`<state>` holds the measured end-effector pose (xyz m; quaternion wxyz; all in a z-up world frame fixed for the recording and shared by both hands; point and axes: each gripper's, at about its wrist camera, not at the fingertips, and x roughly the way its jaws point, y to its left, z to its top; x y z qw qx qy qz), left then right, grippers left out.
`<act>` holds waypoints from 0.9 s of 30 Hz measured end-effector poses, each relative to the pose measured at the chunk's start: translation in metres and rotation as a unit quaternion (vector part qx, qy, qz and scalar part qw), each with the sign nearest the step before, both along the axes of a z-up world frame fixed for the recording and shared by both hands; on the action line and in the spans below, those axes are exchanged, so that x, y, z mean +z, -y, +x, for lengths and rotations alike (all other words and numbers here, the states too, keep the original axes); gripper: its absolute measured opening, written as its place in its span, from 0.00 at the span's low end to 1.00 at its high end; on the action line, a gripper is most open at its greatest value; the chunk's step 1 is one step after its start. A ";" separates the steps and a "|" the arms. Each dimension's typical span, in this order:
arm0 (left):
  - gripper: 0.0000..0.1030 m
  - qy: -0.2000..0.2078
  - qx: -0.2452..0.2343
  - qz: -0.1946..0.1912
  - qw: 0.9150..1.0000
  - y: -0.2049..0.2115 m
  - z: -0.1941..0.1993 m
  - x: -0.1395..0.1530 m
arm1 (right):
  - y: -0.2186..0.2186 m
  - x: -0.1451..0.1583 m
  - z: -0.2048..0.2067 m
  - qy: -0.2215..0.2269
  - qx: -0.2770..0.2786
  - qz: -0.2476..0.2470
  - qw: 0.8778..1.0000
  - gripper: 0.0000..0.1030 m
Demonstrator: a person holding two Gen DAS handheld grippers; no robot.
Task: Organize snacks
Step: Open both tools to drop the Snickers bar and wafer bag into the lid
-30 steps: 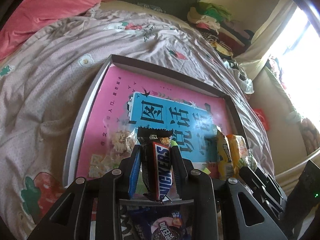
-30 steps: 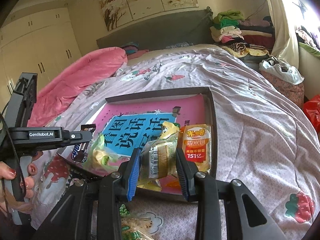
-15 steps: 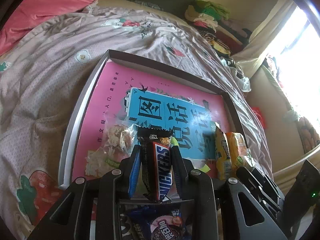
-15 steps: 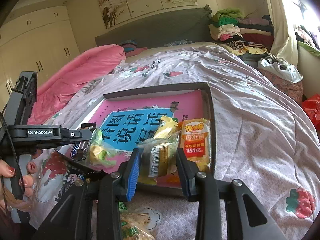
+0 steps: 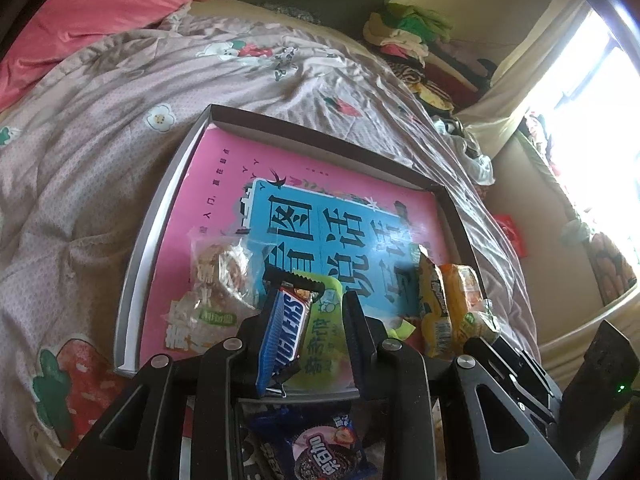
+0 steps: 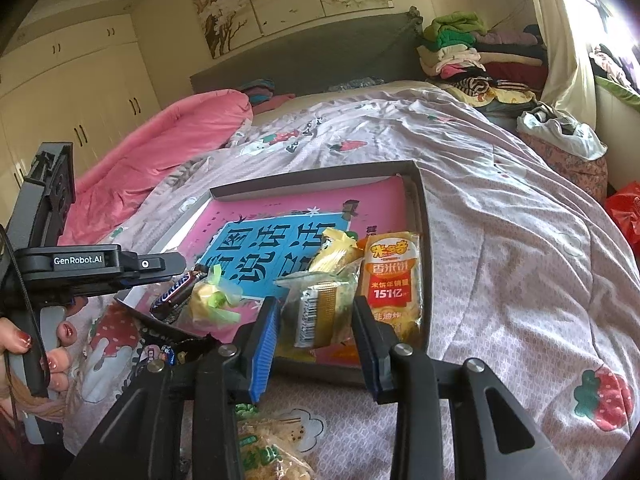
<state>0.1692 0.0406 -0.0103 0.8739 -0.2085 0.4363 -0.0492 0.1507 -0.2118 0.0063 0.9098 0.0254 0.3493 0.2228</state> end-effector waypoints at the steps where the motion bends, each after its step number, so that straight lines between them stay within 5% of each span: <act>1: 0.30 0.000 0.000 -0.001 1.000 0.000 0.000 0.000 | 0.000 0.000 0.000 0.000 0.001 0.000 1.000 0.36; 27: 0.69 0.023 0.017 -0.008 1.000 -0.011 -0.026 0.020 | 0.006 0.008 -0.004 0.013 -0.017 -0.001 1.000 0.57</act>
